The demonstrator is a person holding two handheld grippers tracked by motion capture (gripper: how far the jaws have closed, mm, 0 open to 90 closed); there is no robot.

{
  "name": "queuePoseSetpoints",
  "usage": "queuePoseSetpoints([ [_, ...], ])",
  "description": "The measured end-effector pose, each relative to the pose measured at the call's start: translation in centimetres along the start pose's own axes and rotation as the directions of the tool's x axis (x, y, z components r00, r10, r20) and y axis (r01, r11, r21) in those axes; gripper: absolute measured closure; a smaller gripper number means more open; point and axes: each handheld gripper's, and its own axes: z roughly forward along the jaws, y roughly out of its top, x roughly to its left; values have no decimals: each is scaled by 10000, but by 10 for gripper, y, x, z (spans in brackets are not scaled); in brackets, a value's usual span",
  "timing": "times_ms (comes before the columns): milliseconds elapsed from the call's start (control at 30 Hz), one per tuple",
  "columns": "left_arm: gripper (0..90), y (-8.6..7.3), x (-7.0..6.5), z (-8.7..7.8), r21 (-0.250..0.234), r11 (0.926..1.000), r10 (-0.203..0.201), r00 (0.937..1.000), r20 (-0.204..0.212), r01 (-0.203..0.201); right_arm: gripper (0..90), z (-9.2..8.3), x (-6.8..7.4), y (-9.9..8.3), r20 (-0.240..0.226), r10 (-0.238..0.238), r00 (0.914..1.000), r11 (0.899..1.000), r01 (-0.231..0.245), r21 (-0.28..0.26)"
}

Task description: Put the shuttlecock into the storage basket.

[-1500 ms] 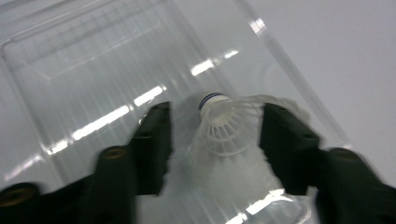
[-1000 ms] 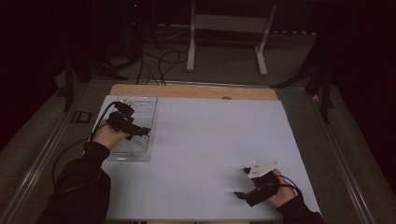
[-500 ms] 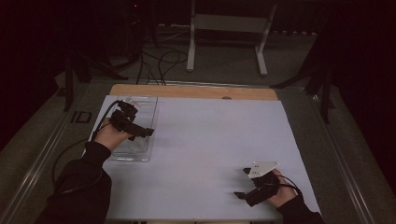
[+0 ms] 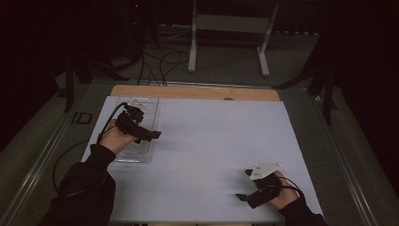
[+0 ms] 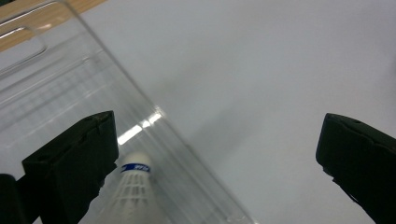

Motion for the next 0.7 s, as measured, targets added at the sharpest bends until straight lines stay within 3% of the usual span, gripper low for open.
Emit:
queuePoseSetpoints([
  [400,0,8,-21,1,-188,9979,632,9969,464,-624,87,0,0,0,-7,19,10000,10000,-19,-11],
  [567,0,11,-31,3,-189,9955,936,9928,743,-924,88,0,0,0,6,10,10000,10000,-10,6],
  [700,0,12,-40,6,-383,9906,1334,9885,716,-1310,88,0,0,-1,13,24,10000,10000,-24,2],
])
